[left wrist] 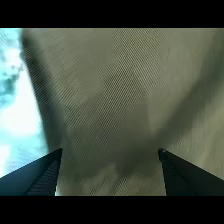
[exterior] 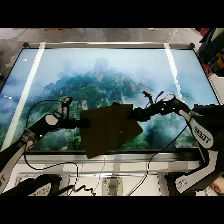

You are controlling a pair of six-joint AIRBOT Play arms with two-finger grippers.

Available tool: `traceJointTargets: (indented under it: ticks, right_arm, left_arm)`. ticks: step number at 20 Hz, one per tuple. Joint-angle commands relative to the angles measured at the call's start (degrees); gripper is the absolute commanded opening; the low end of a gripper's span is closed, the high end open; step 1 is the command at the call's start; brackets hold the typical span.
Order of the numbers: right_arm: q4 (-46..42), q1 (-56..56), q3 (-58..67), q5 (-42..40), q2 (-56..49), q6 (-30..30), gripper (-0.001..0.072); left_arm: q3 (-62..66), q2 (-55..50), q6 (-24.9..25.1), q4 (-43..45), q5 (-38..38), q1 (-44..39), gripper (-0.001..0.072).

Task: Fold the clothes and pants, and hang the long-sleeved shirts on hangers.

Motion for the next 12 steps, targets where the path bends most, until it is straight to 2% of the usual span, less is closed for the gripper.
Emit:
traceJointTargets:
  ticks: [1,2,4,5,6,9,12]
  right_arm:
    - [5.3,6.0,0.1,-0.6,-0.5,-6.3,0.0616]
    - [6.2,7.2,0.1,-0.7,-0.5,-7.4,0.0535]
    - [7.6,9.4,0.6,-1.0,-0.5,-8.9,0.0249]
    - [7.5,10.3,1.5,-1.1,-0.5,-8.9,0.0132]
    - [7.5,10.8,2.7,-1.0,-0.4,-8.9,0.0057]
    - [7.0,10.2,7.1,-1.5,2.6,-8.5,0.0035]
    - [0.4,6.3,11.7,-3.6,9.5,-1.1,0.0035]
  left_arm:
    - [0.0,-4.1,0.0,0.3,1.7,0.0,0.0698]
    - [0.0,-4.3,0.0,0.3,1.7,0.0,0.0698]
    - [0.1,-4.2,0.0,0.2,1.7,0.0,0.0698]
    - [0.2,-4.2,0.0,0.2,1.7,0.0,0.0698]
    - [0.4,-4.2,0.0,0.3,1.6,0.0,0.0699]
    - [3.8,-3.2,1.6,2.1,-1.5,0.1,0.0700]
    - [11.3,1.4,1.6,8.1,-6.9,0.5,0.0699]
